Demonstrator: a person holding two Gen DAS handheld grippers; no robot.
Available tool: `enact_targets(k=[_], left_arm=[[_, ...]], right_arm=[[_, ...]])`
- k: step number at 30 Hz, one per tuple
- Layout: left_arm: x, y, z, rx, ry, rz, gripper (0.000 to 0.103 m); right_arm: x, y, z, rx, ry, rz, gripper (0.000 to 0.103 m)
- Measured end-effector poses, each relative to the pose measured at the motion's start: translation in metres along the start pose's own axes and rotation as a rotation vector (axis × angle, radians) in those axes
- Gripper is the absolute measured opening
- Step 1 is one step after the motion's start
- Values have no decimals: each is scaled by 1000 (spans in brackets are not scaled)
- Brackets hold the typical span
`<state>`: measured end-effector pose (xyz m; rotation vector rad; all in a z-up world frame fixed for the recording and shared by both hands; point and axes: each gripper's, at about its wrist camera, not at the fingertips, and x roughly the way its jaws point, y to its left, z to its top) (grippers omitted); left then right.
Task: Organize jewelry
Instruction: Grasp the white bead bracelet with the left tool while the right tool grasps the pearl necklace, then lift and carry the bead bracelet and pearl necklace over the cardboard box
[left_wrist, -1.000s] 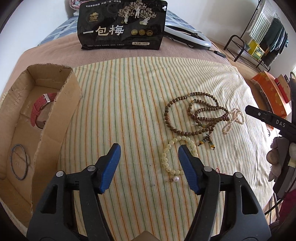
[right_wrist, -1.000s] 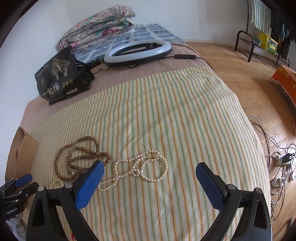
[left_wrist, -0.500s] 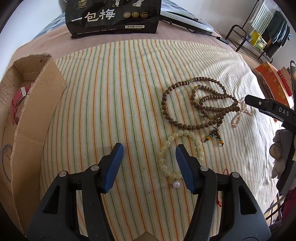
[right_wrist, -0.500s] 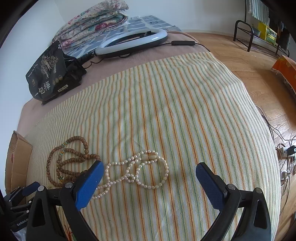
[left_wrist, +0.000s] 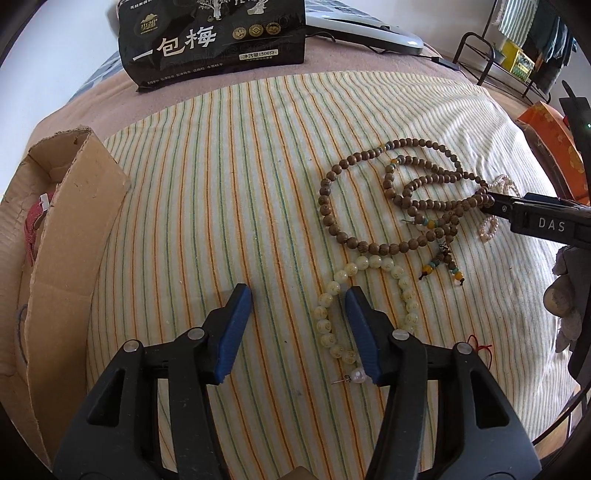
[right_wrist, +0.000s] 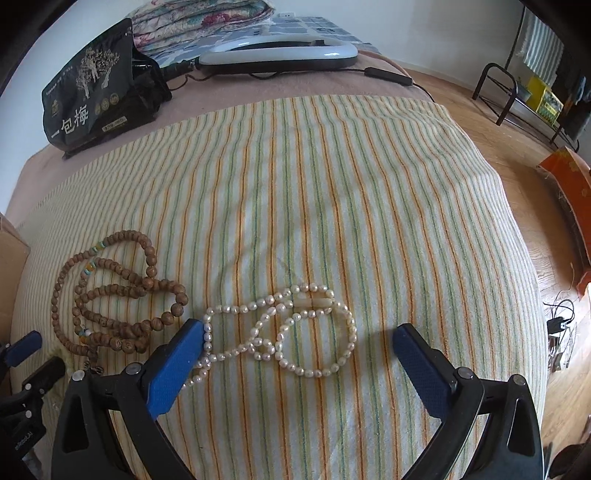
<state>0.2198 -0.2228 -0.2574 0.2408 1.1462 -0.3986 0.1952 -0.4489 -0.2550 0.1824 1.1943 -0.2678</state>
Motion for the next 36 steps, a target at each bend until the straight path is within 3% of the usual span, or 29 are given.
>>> enact_targets(k=[4, 7, 10, 12, 15, 23, 36], left_arm=[[-1, 1, 2, -6, -7, -5, 31], [-1, 1, 3, -5, -9, -14, 17], [-1, 5, 5, -28, -1, -34, 8], [-1, 8, 6, -47, 1, -45, 7], [-4, 10, 6, -63, 3, -58, 6], [-25, 12, 7, -88, -31, -98, 5], [-65, 23, 11, -141, -113, -163, 5]], right_arm=[[-3, -2, -1, -8, -4, 3, 97], [-9, 2, -3, -30, -23, 14, 81], [-14, 7, -5, -61, -37, 24, 59], [-16, 9, -4, -70, -42, 23, 35], [-19, 10, -4, -75, -43, 31, 15], [-36, 3, -1, -53, -58, 82, 5], [-91, 2, 4, -39, -178, 164, 4]])
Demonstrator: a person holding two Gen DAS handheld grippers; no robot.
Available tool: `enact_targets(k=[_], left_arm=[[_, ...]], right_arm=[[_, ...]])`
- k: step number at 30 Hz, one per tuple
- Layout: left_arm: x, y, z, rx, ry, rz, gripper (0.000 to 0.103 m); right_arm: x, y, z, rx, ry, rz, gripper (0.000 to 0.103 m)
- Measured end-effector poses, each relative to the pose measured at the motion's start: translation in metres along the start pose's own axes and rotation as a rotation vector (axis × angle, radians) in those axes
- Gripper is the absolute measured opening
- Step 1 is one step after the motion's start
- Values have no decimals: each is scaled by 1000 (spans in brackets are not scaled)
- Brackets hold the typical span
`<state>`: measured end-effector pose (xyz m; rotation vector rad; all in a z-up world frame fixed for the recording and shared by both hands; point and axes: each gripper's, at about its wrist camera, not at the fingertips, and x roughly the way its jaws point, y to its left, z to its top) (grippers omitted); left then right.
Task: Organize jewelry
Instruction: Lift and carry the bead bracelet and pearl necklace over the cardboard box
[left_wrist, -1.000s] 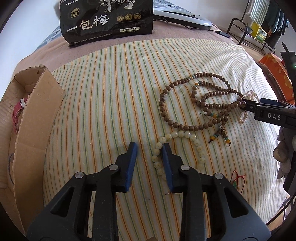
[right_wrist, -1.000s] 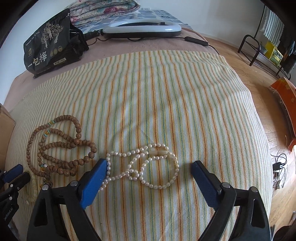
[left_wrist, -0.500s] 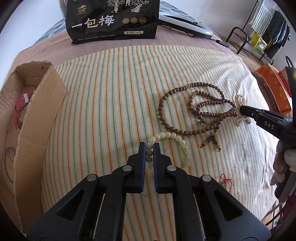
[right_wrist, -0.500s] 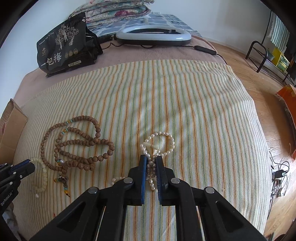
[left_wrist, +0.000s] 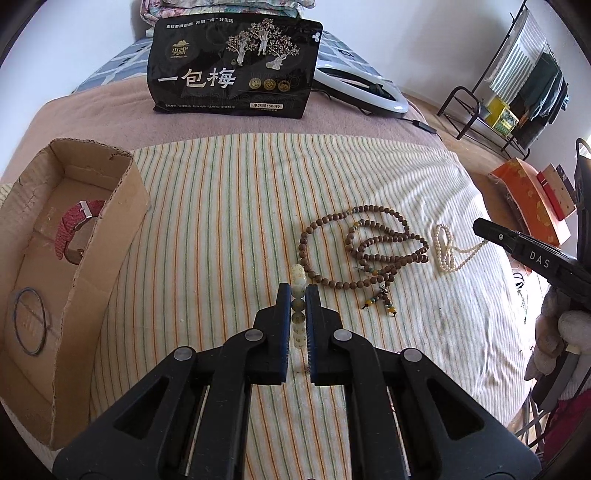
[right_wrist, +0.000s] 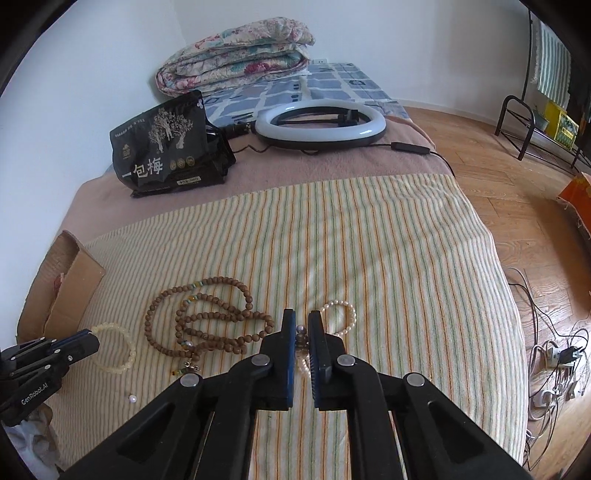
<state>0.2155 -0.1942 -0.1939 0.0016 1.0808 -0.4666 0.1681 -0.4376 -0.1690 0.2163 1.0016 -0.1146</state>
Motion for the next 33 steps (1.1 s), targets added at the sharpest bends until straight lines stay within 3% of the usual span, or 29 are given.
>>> enact_targets(k=[15, 33], left_arm=[[-57, 7, 11, -3, -142, -24, 5], [-128, 62, 6, -65, -266, 4, 5]], right_arm=[[-79, 15, 21, 15, -192, 71, 4], [-148, 124, 29, -124, -324, 219, 4]])
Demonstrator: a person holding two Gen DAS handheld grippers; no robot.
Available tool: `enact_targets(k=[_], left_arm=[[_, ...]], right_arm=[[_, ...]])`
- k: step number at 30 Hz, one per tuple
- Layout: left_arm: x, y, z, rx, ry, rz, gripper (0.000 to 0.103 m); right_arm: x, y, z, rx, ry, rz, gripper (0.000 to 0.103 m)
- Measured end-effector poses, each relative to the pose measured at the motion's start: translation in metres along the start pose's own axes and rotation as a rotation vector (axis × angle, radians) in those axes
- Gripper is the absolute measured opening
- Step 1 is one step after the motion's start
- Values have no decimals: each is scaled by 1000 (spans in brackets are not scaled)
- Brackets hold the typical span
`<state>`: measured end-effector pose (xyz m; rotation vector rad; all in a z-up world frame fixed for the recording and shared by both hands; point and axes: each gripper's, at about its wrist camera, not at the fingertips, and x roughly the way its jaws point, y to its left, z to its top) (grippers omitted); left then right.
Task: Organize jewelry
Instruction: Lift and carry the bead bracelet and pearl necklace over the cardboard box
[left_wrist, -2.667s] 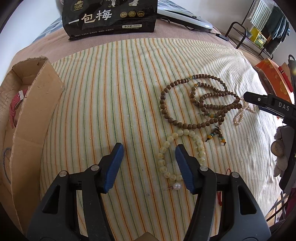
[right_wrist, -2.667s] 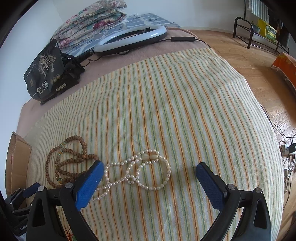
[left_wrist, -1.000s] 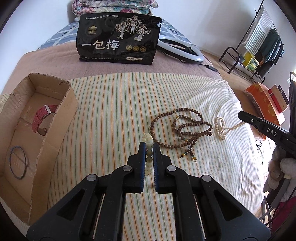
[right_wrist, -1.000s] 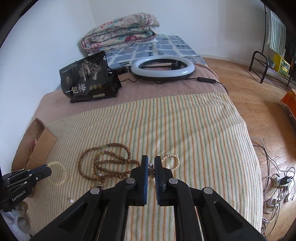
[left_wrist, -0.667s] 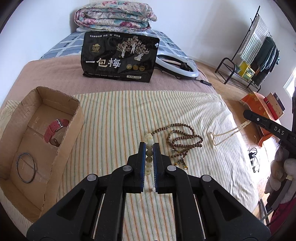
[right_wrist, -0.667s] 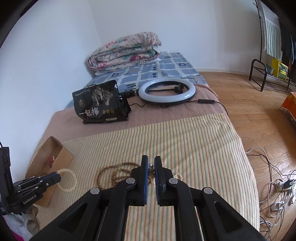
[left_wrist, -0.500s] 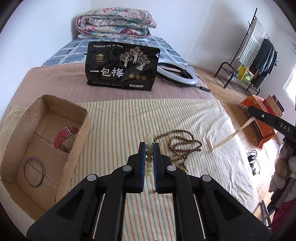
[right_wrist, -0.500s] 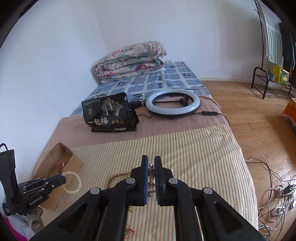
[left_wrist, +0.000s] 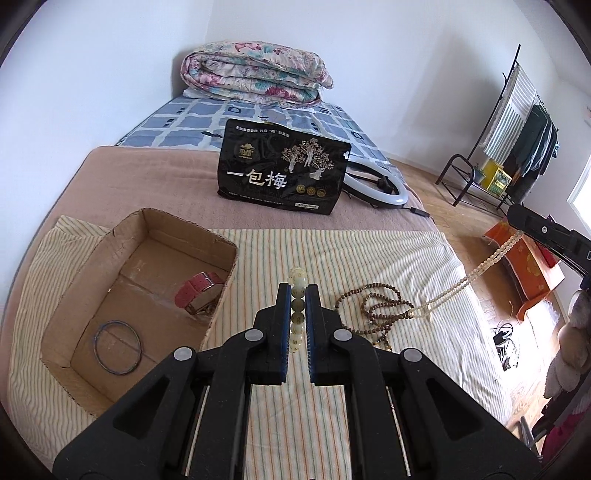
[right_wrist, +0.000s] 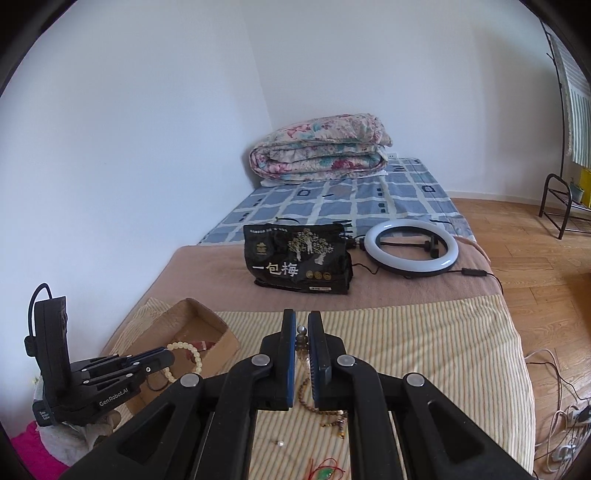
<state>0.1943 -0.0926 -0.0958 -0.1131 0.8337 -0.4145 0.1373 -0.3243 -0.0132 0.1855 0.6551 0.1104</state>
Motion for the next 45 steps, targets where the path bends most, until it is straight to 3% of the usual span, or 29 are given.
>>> enact_targets(k=[16, 27, 35, 45], left_arm=[[-40, 80, -1, -100, -43, 93, 5], [-49, 136, -14, -173, -19, 172, 5], [-43, 167, -23, -230, 25, 198, 5], [-21, 177, -28, -244, 86, 231, 5]], right_arm=[[27, 114, 13, -93, -6, 173, 4], [60, 179, 5, -157, 26, 268, 4], [99, 199, -17, -182, 95, 274, 4], [151, 198, -48, -212, 218, 223, 4]])
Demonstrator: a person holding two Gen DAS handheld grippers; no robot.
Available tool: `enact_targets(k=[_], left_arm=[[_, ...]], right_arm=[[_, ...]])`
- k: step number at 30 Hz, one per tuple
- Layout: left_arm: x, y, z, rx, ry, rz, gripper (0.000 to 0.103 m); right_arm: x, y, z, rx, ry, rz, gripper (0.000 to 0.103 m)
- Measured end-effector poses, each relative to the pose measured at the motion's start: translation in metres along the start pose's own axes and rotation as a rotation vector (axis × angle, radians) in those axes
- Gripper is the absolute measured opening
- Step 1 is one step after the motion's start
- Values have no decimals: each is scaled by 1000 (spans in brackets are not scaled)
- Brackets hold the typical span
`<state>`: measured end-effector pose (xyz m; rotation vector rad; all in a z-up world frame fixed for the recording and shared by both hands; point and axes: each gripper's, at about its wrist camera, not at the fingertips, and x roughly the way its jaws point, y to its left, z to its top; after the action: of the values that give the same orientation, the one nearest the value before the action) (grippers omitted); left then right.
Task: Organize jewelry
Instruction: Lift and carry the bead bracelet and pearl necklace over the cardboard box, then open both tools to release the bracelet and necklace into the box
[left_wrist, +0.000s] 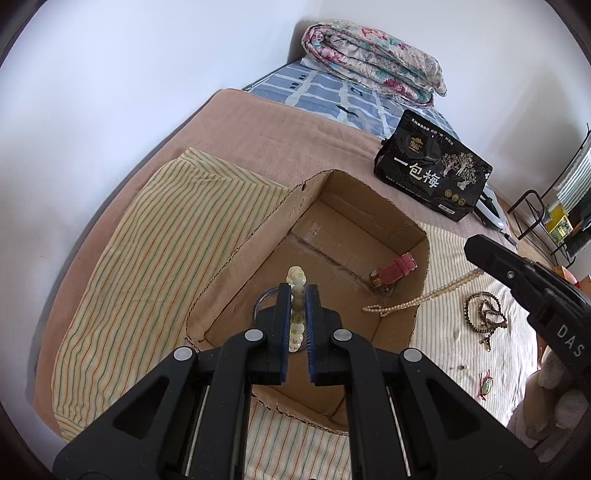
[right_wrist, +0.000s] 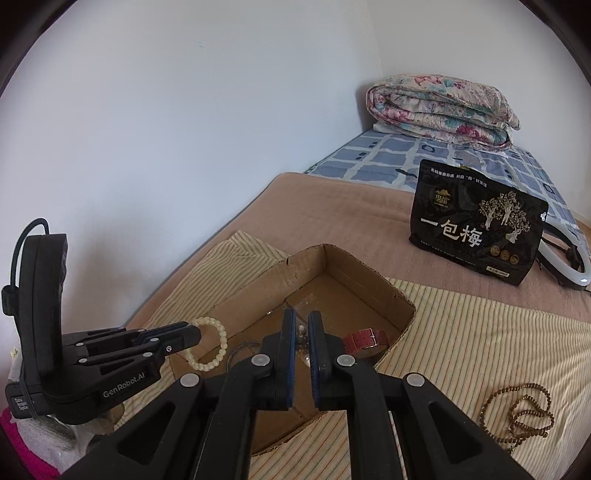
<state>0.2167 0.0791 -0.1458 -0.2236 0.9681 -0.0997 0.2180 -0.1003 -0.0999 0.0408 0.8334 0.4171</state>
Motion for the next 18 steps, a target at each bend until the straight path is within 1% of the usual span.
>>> enact_targets(k=[8, 18], left_arm=[[14, -4, -5, 21, 31, 39, 5], [17, -4, -5, 16, 27, 45, 5]], right_arm=[[27, -13, -11, 9, 73, -28, 4], [39, -15, -17, 19, 103, -20, 6]])
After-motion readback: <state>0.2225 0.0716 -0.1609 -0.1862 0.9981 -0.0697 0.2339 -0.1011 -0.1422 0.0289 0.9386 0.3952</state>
